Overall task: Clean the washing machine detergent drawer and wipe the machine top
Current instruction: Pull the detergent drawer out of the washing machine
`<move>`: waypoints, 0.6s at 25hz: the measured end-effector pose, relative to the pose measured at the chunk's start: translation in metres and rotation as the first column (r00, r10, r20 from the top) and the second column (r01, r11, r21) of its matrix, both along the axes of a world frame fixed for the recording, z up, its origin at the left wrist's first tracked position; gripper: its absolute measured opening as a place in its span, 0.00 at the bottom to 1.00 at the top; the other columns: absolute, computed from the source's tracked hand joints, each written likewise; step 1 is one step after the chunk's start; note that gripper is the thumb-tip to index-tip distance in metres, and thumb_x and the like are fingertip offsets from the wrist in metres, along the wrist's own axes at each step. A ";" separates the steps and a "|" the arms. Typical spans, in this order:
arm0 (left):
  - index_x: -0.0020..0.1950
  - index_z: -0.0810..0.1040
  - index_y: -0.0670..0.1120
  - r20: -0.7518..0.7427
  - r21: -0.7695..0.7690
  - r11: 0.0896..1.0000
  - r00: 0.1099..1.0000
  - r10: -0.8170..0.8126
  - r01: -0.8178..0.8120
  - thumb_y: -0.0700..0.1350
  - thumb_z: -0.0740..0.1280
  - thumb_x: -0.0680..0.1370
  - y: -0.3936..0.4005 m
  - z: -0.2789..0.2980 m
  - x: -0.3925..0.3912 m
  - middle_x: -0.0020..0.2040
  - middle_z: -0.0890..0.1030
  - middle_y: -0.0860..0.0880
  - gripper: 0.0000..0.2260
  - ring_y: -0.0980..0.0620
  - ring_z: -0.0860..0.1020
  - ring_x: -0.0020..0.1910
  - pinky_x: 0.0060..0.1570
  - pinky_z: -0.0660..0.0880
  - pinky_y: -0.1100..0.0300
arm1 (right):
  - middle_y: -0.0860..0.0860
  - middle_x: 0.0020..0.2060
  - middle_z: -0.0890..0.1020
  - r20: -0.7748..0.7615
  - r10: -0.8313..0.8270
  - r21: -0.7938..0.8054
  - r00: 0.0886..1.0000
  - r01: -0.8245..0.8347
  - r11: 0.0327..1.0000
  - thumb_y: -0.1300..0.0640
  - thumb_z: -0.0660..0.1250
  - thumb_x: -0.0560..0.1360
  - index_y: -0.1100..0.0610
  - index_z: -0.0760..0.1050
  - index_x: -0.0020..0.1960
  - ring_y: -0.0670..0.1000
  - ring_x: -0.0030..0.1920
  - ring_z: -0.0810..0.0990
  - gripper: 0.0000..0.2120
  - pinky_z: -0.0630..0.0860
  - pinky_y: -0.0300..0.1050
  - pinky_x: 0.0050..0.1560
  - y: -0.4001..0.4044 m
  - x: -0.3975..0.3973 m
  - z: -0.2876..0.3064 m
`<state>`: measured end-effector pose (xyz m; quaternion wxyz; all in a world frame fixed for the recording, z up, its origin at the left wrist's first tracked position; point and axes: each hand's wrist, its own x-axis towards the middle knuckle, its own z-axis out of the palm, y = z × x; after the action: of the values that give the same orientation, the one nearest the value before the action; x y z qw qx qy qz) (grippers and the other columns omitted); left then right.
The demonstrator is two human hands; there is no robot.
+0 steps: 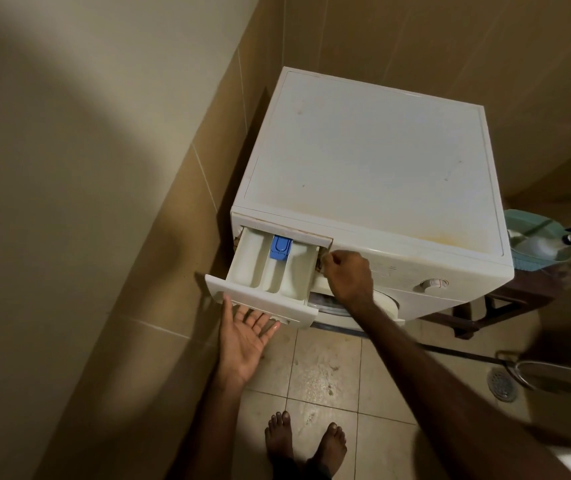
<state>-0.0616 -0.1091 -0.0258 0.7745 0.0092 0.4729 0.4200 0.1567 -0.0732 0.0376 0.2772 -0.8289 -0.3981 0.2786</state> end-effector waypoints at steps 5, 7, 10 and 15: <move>0.79 0.66 0.46 -0.081 0.040 0.996 0.994 -0.071 0.074 0.64 0.64 0.76 0.008 0.009 0.006 0.66 0.81 0.40 0.36 0.42 0.81 0.64 0.72 0.71 0.39 | 0.52 0.30 0.85 -0.104 0.081 -0.031 0.991 -0.085 0.996 0.53 0.63 0.84 0.62 0.83 0.39 0.41 0.20 0.77 0.20 0.82 0.46 0.37 0.010 -0.025 -0.015; 0.79 0.66 0.46 -0.109 0.031 0.995 0.990 -0.094 0.098 0.63 0.63 0.79 0.010 0.009 0.009 0.61 0.83 0.42 0.33 0.43 0.82 0.61 0.71 0.72 0.41 | 0.53 0.30 0.84 -0.103 0.077 -0.062 0.992 -0.084 0.995 0.49 0.60 0.85 0.63 0.83 0.39 0.42 0.19 0.76 0.25 0.82 0.44 0.37 0.021 -0.036 -0.017; 0.78 0.66 0.45 -0.161 0.013 0.991 0.978 -0.130 0.134 0.62 0.66 0.76 0.013 0.007 0.011 0.62 0.82 0.40 0.35 0.42 0.82 0.62 0.71 0.73 0.41 | 0.55 0.30 0.85 -0.121 0.084 -0.142 0.989 -0.101 0.985 0.42 0.55 0.86 0.63 0.82 0.39 0.47 0.22 0.79 0.32 0.84 0.46 0.44 0.041 -0.048 -0.027; 0.77 0.68 0.49 -0.189 0.036 0.983 0.967 -0.171 0.181 0.63 0.72 0.72 0.020 -0.004 0.010 0.66 0.81 0.38 0.38 0.40 0.83 0.62 0.61 0.80 0.42 | 0.56 0.36 0.86 -0.032 0.031 -0.250 0.999 -0.038 0.968 0.33 0.52 0.82 0.60 0.83 0.46 0.55 0.38 0.86 0.34 0.82 0.50 0.51 0.066 -0.063 -0.038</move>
<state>-0.0518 -0.0895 -0.0294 0.7609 0.1107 0.5287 0.3594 0.0932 -0.0072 -0.0008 0.1709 -0.8462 -0.3704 0.3427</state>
